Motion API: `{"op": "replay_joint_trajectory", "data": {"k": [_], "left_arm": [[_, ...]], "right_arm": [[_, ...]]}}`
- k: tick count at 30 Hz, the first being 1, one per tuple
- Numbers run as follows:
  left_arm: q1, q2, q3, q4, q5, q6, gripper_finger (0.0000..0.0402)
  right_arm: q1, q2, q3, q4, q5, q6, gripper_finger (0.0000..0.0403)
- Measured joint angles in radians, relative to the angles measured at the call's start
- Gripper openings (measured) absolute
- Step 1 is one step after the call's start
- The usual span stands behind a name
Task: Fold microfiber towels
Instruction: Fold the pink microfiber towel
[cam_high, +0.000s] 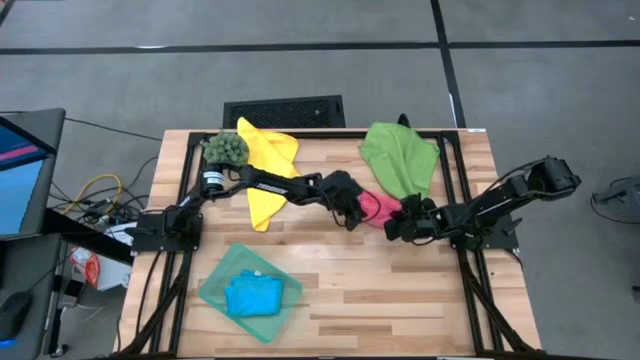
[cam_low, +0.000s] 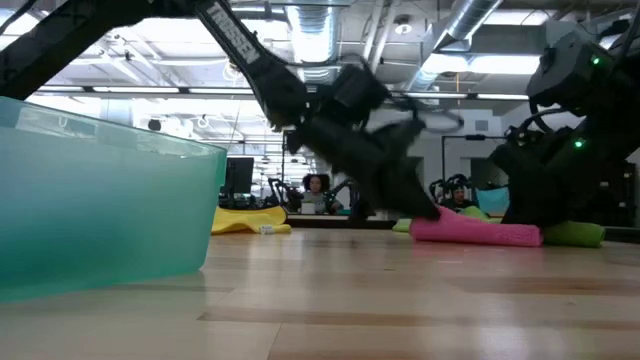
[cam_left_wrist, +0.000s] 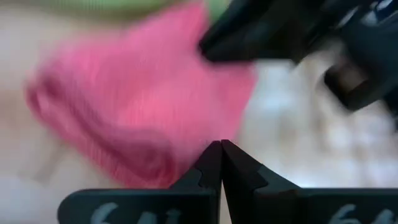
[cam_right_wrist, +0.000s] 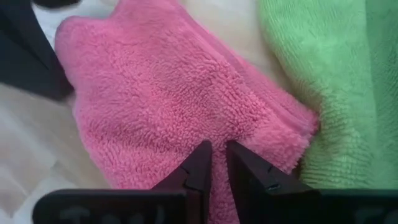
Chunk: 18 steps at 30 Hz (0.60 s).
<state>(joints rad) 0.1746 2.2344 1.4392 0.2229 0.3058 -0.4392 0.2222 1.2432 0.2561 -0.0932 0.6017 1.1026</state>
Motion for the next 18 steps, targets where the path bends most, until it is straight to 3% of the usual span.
{"op": "replay_joint_trajectory", "data": {"k": [5, 12, 18], "left_arm": [[0.001, -0.063, 0.010, 0.076, -0.117, 0.086, 0.0000], [-0.003, 0.028, 0.003, 0.111, -0.073, 0.053, 0.0000], [-0.004, 0.077, 0.004, 0.112, -0.127, 0.054, 0.0000]], "right_arm": [[0.000, -0.045, 0.001, 0.013, 0.058, -0.037, 0.0077], [0.000, -0.043, 0.003, 0.016, 0.090, -0.035, 0.0077], [0.000, -0.047, -0.007, 0.023, 0.095, -0.002, 0.0077]]}}
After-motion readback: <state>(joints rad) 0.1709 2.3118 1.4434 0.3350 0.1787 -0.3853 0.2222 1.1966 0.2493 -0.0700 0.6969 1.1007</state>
